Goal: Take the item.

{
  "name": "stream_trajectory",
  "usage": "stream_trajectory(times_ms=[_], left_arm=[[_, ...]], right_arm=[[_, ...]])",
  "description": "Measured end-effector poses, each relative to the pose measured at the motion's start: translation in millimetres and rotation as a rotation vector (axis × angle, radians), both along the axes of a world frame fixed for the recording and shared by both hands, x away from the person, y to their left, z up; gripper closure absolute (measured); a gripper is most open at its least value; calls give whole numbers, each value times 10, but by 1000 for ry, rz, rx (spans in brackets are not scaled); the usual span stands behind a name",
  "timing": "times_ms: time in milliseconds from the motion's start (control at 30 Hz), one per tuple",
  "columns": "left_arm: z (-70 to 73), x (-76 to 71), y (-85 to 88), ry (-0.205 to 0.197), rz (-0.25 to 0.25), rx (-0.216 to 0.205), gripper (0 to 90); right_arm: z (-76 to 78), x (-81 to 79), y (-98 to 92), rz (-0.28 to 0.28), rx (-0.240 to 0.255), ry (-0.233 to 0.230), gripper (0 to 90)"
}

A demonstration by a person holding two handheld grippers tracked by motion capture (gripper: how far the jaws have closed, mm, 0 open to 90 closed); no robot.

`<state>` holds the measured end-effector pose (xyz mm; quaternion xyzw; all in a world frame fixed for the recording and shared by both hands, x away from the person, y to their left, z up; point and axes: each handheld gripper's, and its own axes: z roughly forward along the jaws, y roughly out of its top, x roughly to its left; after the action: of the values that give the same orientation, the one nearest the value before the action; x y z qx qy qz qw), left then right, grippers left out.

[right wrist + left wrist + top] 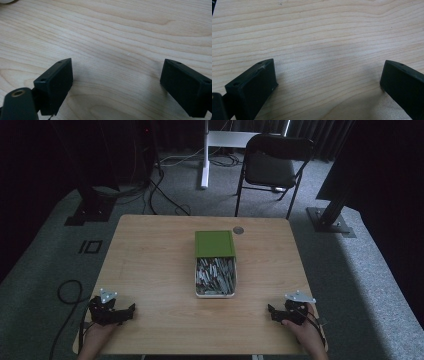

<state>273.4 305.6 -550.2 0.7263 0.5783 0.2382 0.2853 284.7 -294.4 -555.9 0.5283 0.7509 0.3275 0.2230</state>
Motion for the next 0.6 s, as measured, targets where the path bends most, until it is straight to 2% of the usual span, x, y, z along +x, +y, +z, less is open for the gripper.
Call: stream_trajectory(times_ms=[467, 533, 600], left_arm=[[0, 0, 0, 0, 0, 0, 13], [0, 0, 0, 0, 0, 1, 13], [0, 0, 0, 0, 0, 0, 13]], right_arm=[[22, 5, 11, -16, -5, 8, 135], [61, -8, 1, -39, 25, -10, 135], [93, -10, 8, -37, 23, -23, 135]])
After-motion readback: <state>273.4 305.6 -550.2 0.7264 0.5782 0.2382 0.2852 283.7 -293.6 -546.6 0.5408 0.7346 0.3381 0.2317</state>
